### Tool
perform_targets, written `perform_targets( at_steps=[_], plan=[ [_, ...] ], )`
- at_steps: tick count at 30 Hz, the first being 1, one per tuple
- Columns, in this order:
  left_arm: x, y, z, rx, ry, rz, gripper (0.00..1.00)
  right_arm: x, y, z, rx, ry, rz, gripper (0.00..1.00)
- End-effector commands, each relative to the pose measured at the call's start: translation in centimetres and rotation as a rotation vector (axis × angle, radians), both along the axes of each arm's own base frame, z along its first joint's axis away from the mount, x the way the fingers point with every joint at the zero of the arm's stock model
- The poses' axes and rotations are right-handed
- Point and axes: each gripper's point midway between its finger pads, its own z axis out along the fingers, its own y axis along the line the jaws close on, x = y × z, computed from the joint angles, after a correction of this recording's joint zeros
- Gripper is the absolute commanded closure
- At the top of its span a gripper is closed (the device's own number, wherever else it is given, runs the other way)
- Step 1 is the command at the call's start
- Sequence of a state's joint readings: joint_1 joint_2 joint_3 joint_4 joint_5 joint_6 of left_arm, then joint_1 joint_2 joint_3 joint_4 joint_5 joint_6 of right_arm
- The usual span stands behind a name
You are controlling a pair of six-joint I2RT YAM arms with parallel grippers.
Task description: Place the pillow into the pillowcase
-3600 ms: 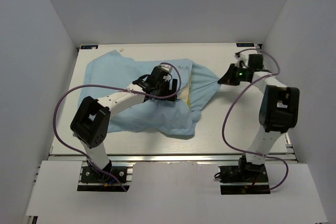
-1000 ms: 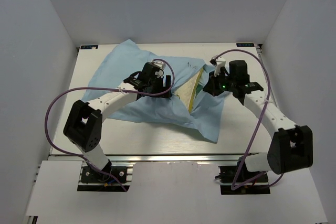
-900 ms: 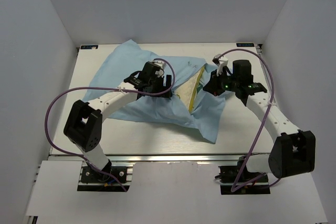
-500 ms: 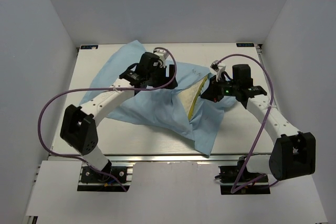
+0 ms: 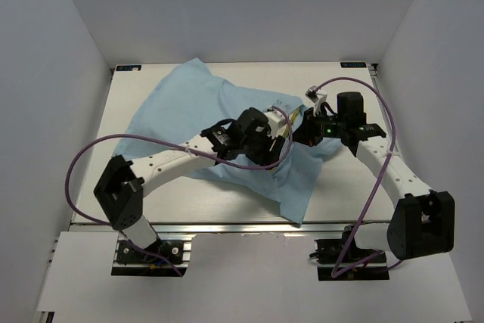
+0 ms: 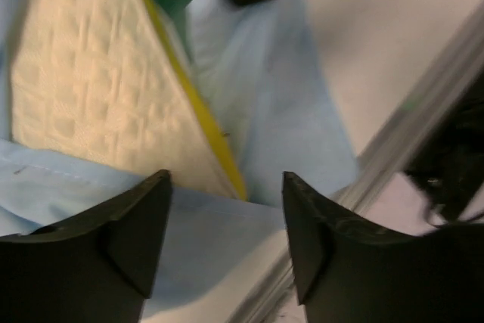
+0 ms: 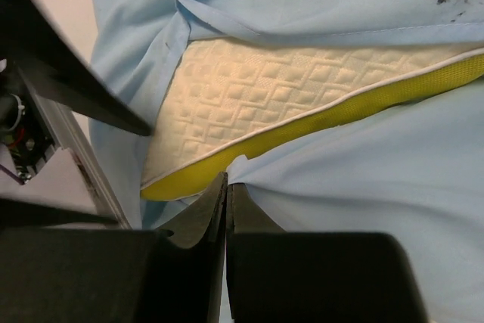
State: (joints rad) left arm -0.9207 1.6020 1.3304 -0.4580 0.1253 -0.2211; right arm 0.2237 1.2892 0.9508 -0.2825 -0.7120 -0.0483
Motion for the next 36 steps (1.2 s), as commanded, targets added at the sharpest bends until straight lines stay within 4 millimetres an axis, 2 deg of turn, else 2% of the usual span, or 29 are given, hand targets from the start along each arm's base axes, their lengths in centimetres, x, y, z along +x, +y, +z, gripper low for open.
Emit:
perform_targets(
  at_steps=[1, 4, 9, 12, 13, 14, 16, 17, 22, 23, 24, 27, 28, 29, 30, 31, 32, 33, 34, 35, 36],
  plan=[
    [1.6, 2.3, -4.2, 0.140, -0.007, 0.090, 0.32, -0.3, 0.5, 3.7, 0.092, -0.069, 0.051, 1.00],
    [3.6, 4.3, -6.6, 0.245, -0.045, 0.218, 0.44, -1.1, 0.2, 5.3, 0.135, -0.080, 0.080, 1.00],
    [6.4, 5.6, -7.8, 0.263, -0.045, 0.329, 0.47, -2.6, -0.6, 7.8, 0.217, -0.104, 0.132, 1.00],
    [7.6, 5.7, -9.8, 0.314, -0.025, 0.359, 0.47, -3.7, -0.6, 9.3, 0.268, -0.095, 0.167, 1.00],
    [8.0, 5.4, -9.9, 0.321, -0.021, 0.369, 0.47, -4.1, -0.5, 9.9, 0.280, -0.102, 0.183, 1.00],
    [8.2, 5.4, -11.6, 0.356, -0.002, 0.378, 0.47, -4.6, -0.3, 10.5, 0.300, -0.104, 0.212, 1.00],
    [9.1, 4.9, -11.9, 0.353, 0.007, 0.416, 0.46, -5.6, 0.0, 11.5, 0.334, -0.099, 0.255, 1.00],
    [9.6, 5.0, -13.0, 0.365, 0.029, 0.432, 0.46, -5.9, 0.0, 11.7, 0.342, -0.096, 0.268, 1.00],
    [11.7, 3.9, -13.7, 0.253, 0.129, 0.485, 0.43, -7.3, 0.2, 11.2, 0.358, -0.077, 0.320, 1.00],
    [12.3, 3.7, -13.3, 0.237, 0.131, 0.489, 0.43, -7.8, 0.2, 11.3, 0.369, -0.065, 0.338, 1.00],
    [12.4, 3.5, -13.9, 0.242, 0.146, 0.489, 0.43, -7.9, 0.2, 11.3, 0.369, -0.063, 0.338, 1.00],
    [11.3, 2.0, -14.3, 0.189, 0.205, 0.410, 0.43, -6.9, 0.2, 12.1, 0.360, -0.112, 0.303, 1.00],
    [11.1, 0.6, -12.8, 0.106, 0.186, 0.353, 0.43, -6.1, 0.2, 12.1, 0.356, -0.122, 0.276, 1.00],
    [9.3, -0.8, -11.9, 0.033, 0.227, 0.254, 0.43, -4.9, 0.0, 11.8, 0.344, -0.117, 0.215, 1.00],
    [7.1, -0.2, -13.0, 0.026, 0.265, 0.207, 0.43, -3.9, -0.1, 11.9, 0.336, -0.144, 0.189, 1.00],
    [6.6, -1.3, -9.7, -0.077, 0.205, 0.138, 0.42, -2.3, -0.3, 11.0, 0.315, -0.131, 0.130, 1.00],
    [3.6, -1.3, -10.0, -0.108, 0.262, 0.042, 0.41, -1.4, -0.4, 10.8, 0.307, -0.141, 0.106, 1.00],
    [2.3, -1.5, -8.9, -0.152, 0.268, -0.020, 0.38, -0.6, -0.5, 10.3, 0.300, -0.137, 0.079, 1.00],
    [1.2, -1.7, -6.5, -0.214, 0.244, -0.093, 0.36, 0.7, -0.6, 9.3, 0.284, -0.116, 0.039, 1.00],
    [-1.1, -1.8, -5.4, -0.258, 0.289, -0.201, 0.34, 1.4, -0.7, 9.0, 0.277, -0.118, 0.026, 1.00],
    [-2.3, -1.6, -4.7, -0.275, 0.300, -0.248, 0.33, 2.0, -0.8, 8.8, 0.272, -0.115, 0.013, 1.00]
  ],
)
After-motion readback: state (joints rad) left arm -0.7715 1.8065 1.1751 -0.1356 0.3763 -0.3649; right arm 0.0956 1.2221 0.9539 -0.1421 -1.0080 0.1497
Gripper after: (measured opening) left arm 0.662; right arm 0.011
